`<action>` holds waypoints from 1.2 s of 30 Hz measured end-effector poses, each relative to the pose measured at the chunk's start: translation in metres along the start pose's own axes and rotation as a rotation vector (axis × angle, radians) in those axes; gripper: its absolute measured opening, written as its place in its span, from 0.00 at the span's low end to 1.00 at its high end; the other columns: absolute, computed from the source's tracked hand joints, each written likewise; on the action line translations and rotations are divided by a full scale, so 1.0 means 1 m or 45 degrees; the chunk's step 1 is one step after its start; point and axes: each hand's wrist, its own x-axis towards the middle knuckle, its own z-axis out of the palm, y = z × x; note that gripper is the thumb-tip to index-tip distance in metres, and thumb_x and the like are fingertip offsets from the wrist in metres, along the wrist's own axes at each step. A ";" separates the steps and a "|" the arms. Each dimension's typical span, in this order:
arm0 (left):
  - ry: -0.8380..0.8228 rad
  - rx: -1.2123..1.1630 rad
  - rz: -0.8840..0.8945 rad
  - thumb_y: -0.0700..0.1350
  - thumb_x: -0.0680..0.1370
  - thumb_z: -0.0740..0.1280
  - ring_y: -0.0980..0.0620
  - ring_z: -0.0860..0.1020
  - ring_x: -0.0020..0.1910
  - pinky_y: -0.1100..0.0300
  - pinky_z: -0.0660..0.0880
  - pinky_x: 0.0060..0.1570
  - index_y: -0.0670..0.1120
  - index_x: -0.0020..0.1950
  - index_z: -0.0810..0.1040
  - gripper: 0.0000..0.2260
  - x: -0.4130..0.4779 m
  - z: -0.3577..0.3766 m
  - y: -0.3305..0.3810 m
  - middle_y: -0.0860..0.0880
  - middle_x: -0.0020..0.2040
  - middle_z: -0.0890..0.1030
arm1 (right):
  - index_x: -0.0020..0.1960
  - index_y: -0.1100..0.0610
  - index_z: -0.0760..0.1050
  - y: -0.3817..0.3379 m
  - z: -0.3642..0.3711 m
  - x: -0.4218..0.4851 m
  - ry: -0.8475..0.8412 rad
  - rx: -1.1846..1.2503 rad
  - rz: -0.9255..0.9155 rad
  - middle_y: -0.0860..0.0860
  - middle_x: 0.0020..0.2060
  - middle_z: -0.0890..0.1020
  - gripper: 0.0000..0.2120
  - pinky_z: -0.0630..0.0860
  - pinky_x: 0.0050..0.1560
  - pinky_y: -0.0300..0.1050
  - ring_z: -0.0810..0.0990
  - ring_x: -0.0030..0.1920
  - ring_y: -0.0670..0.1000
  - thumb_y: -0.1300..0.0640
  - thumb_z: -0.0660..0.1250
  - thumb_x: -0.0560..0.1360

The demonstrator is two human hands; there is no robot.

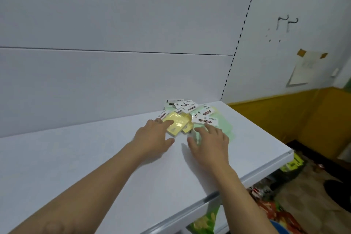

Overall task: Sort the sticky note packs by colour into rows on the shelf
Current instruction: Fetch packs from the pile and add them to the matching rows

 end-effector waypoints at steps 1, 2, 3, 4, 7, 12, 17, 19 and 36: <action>0.015 -0.024 -0.020 0.56 0.78 0.61 0.46 0.64 0.69 0.51 0.70 0.59 0.57 0.75 0.57 0.27 0.005 0.004 0.003 0.48 0.72 0.65 | 0.68 0.47 0.70 0.002 0.000 0.002 -0.001 -0.005 -0.013 0.50 0.74 0.64 0.21 0.53 0.73 0.54 0.59 0.73 0.53 0.43 0.58 0.77; 0.026 -0.034 -0.038 0.56 0.78 0.60 0.46 0.64 0.69 0.50 0.70 0.59 0.58 0.75 0.57 0.26 0.009 0.009 0.006 0.47 0.73 0.64 | 0.69 0.47 0.70 0.005 0.001 0.003 -0.010 -0.019 -0.026 0.50 0.74 0.64 0.22 0.52 0.73 0.55 0.59 0.73 0.53 0.43 0.57 0.77; 0.025 -0.012 -0.057 0.57 0.78 0.59 0.45 0.63 0.69 0.49 0.69 0.61 0.58 0.75 0.56 0.26 0.013 0.015 0.010 0.47 0.74 0.62 | 0.69 0.47 0.69 0.007 0.001 0.003 -0.023 -0.037 -0.039 0.50 0.74 0.63 0.22 0.50 0.73 0.55 0.58 0.73 0.54 0.42 0.57 0.77; 0.010 0.037 -0.077 0.58 0.79 0.58 0.45 0.61 0.71 0.49 0.67 0.62 0.59 0.76 0.55 0.26 0.016 0.019 0.013 0.47 0.76 0.59 | 0.70 0.47 0.68 0.009 0.001 0.004 -0.031 -0.051 -0.055 0.51 0.75 0.62 0.22 0.49 0.73 0.56 0.57 0.74 0.54 0.43 0.57 0.77; -0.037 0.158 -0.115 0.62 0.79 0.54 0.44 0.58 0.73 0.48 0.62 0.65 0.61 0.76 0.54 0.26 0.021 0.028 0.016 0.50 0.78 0.55 | 0.71 0.48 0.66 0.009 0.000 0.008 -0.034 -0.085 -0.131 0.50 0.75 0.61 0.22 0.46 0.74 0.57 0.56 0.75 0.53 0.44 0.56 0.78; 0.056 0.121 -0.167 0.62 0.78 0.55 0.46 0.69 0.66 0.50 0.66 0.60 0.59 0.67 0.70 0.19 0.008 0.022 0.005 0.51 0.72 0.67 | 0.70 0.52 0.66 -0.002 0.003 0.010 0.019 -0.158 -0.268 0.49 0.70 0.70 0.23 0.38 0.70 0.59 0.61 0.74 0.53 0.47 0.54 0.77; 0.232 -0.001 -0.319 0.62 0.75 0.62 0.50 0.77 0.50 0.54 0.69 0.49 0.55 0.45 0.75 0.12 -0.012 0.006 -0.029 0.54 0.52 0.76 | 0.74 0.58 0.61 -0.030 0.011 0.021 -0.091 -0.341 -0.397 0.53 0.73 0.66 0.28 0.30 0.70 0.62 0.51 0.77 0.54 0.45 0.52 0.78; 0.261 -0.028 -0.374 0.62 0.74 0.64 0.51 0.77 0.46 0.54 0.66 0.46 0.54 0.41 0.73 0.12 -0.020 0.005 -0.036 0.54 0.47 0.75 | 0.73 0.61 0.63 -0.031 0.017 0.023 -0.101 -0.343 -0.386 0.56 0.71 0.68 0.30 0.29 0.70 0.61 0.51 0.77 0.56 0.43 0.52 0.78; 0.302 -0.263 -0.512 0.53 0.77 0.65 0.47 0.70 0.61 0.52 0.69 0.57 0.58 0.68 0.69 0.19 -0.058 -0.003 -0.076 0.50 0.59 0.77 | 0.75 0.60 0.57 -0.043 0.027 0.030 -0.244 -0.392 -0.327 0.62 0.70 0.66 0.30 0.47 0.76 0.53 0.62 0.72 0.59 0.44 0.49 0.79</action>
